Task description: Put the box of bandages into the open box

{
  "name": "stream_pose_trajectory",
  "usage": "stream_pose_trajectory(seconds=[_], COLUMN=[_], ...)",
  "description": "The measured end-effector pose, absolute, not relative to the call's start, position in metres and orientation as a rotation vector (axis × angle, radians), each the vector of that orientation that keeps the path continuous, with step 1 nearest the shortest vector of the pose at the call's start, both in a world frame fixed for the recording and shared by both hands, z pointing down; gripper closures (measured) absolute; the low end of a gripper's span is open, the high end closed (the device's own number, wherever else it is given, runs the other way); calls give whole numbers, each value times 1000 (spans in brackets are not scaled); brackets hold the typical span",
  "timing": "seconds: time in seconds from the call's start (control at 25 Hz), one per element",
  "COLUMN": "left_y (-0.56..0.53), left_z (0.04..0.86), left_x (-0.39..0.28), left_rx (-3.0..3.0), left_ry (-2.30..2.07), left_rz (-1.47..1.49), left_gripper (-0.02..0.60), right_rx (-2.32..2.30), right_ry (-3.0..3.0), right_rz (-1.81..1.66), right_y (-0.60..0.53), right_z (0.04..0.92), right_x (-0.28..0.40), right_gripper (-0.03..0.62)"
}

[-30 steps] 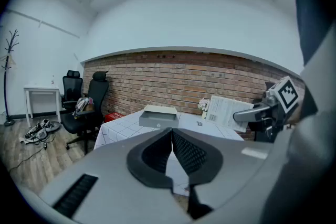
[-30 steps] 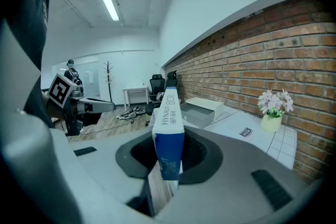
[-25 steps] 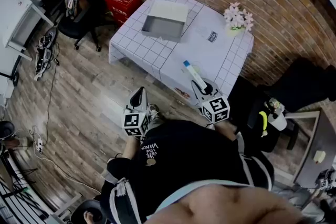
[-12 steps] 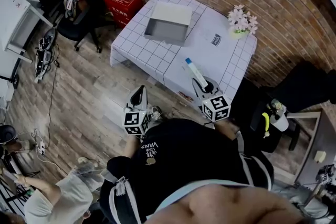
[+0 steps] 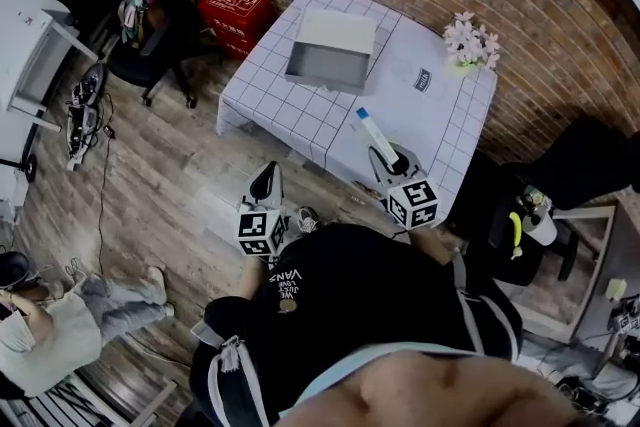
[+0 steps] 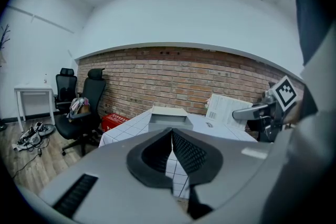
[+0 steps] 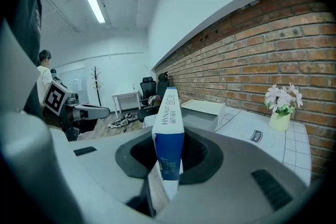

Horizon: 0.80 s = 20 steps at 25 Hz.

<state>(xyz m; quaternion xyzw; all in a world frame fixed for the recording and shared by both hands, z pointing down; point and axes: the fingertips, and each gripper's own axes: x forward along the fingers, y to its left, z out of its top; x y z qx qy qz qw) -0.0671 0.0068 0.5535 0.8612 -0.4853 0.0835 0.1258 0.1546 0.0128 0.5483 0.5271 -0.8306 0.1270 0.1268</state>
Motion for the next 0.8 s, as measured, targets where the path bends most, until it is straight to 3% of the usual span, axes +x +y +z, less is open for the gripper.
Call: stream_pose_trajectory(seconds=[0.8], left_y=[-51], left_z=[564], left_x=[-122], left_rx=[2547], left_ry=[-1320], left_rz=[278], left_gripper=[569], right_rx=[1653], right_ry=[-2325], right_rz=[393], right_y=[-30], right_z=[558], right_x=[117], right_gripper=[523])
